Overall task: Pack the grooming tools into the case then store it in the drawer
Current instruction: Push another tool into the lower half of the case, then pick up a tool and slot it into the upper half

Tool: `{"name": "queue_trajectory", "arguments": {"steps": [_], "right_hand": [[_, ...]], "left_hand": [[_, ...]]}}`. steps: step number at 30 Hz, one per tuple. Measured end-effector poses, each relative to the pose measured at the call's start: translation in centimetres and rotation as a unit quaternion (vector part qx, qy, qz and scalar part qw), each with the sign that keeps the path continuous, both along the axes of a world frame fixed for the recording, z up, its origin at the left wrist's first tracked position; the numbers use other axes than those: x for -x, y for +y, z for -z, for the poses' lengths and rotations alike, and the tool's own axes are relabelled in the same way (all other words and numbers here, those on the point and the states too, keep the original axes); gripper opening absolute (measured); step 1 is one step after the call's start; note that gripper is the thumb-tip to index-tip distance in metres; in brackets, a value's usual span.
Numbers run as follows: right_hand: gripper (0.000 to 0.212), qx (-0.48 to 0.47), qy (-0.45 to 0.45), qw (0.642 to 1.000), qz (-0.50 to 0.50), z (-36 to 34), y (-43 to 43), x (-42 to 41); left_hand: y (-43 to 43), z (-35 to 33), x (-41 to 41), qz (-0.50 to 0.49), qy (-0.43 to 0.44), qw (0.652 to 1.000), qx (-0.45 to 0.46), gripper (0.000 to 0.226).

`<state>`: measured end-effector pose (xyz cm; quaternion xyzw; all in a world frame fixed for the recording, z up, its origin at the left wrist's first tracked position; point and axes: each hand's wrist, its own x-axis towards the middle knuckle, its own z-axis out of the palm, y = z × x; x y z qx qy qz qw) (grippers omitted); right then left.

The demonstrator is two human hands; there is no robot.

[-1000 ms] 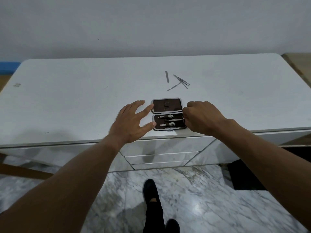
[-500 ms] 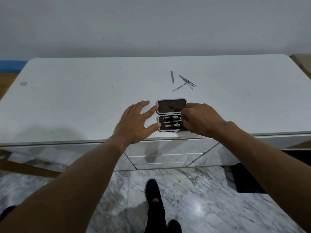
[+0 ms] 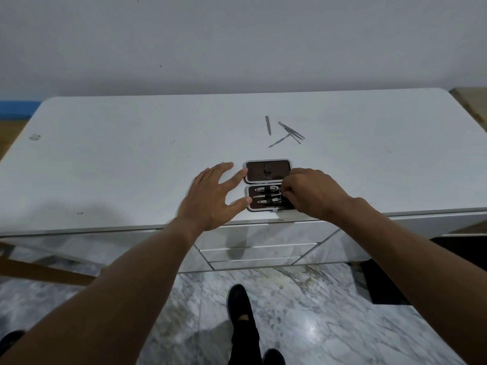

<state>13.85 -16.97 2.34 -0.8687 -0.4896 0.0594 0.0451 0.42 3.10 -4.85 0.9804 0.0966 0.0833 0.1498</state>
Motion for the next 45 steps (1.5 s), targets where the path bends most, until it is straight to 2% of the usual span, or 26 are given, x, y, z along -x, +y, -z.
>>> {"name": "queue_trajectory", "arguments": {"steps": [10, 17, 24, 25, 28, 33, 36, 39, 40, 42, 45], "right_hand": [[0.019, -0.015, 0.032, 0.999, 0.018, -0.5, -0.1, 0.0], [0.019, -0.06, 0.03, 0.99, 0.126, -1.3, 2.4, -4.2], [0.013, -0.04, 0.01, 0.973, 0.226, -1.1, 7.3, -10.7], [0.01, -0.03, 0.009, 0.973, 0.23, -1.1, 7.9, -11.3], [0.028, 0.005, 0.028, 0.97, 0.24, -1.1, 9.3, -12.5], [0.011, 0.02, 0.061, 0.963, 0.262, -0.7, 10.1, -13.7], [0.018, 0.01, 0.085, 0.957, 0.276, -0.6, 10.1, -13.7], [0.009, -0.025, 0.093, 0.954, 0.283, -0.3, 9.8, -13.5], [0.013, -0.036, 0.095, 0.954, 0.283, -0.2, 9.5, -13.3], [0.019, -0.052, 0.108, 0.954, 0.274, -0.4, 8.7, -12.6], [0.015, -0.079, 0.131, 0.958, 0.243, -1.1, 7.2, -11.0]], "left_hand": [[0.0, -0.1, 0.1, 0.001, 0.002, 1.0, 0.004, 0.069], [0.1, -0.2, 0.0, 0.008, -0.007, 1.0, 0.001, 0.067], [0.2, -0.4, -0.1, 0.008, -0.003, 1.0, 0.004, 0.069], [0.1, -0.5, -0.1, 0.006, -0.002, 1.0, 0.004, 0.069], [0.1, -0.6, -0.2, -0.002, 0.003, 1.0, 0.013, 0.069], [0.0, -0.5, -0.2, -0.002, 0.006, 1.0, 0.02, 0.069], [0.0, -0.6, -0.2, -0.002, 0.01, 1.0, 0.014, 0.07], [0.1, -0.6, -0.1, -0.002, 0.008, 1.0, 0.016, 0.069], [0.0, -0.6, -0.1, -0.002, 0.007, 1.0, 0.016, 0.069], [0.0, -0.7, -0.1, -0.002, 0.002, 1.0, 0.013, 0.069], [-0.1, -0.6, -0.1, -0.003, -0.002, 1.0, 0.006, 0.068]]}}
